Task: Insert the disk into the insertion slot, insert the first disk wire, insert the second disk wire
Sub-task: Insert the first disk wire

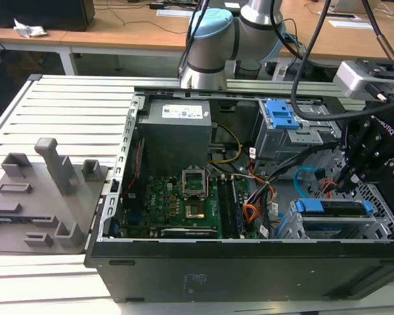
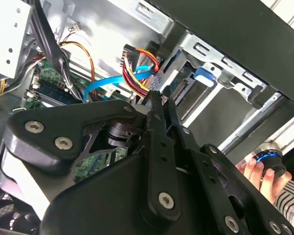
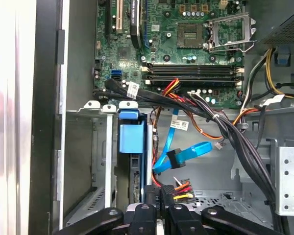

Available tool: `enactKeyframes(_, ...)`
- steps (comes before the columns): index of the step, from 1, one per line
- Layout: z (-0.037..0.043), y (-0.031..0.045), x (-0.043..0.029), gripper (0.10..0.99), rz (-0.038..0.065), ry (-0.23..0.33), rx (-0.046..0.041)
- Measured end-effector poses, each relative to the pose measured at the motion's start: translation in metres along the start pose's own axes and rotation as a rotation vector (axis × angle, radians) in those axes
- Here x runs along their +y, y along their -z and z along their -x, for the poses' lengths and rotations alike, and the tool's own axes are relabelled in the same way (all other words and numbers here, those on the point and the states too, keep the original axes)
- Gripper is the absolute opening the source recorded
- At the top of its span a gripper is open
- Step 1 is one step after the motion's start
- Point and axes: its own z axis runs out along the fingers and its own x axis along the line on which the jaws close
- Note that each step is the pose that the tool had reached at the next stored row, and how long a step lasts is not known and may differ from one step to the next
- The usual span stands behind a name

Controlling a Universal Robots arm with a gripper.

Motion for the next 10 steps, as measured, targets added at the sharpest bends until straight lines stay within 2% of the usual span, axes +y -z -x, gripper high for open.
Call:
enactKeyframes(2,-0.0049,-0.0006,-0.0001,0.165,0.000,0.000,0.0000)
enactKeyframes(7,-0.0079,-0.0043,-0.0004,0.165,0.000,0.000,-0.0084)
enactKeyframes(9,-0.0106,-0.0046,-0.0005,0.165,0.000,0.000,-0.0084)
enactKeyframes(10,-0.0126,-0.0049,-0.0006,0.165,0.000,0.000,-0.0053)
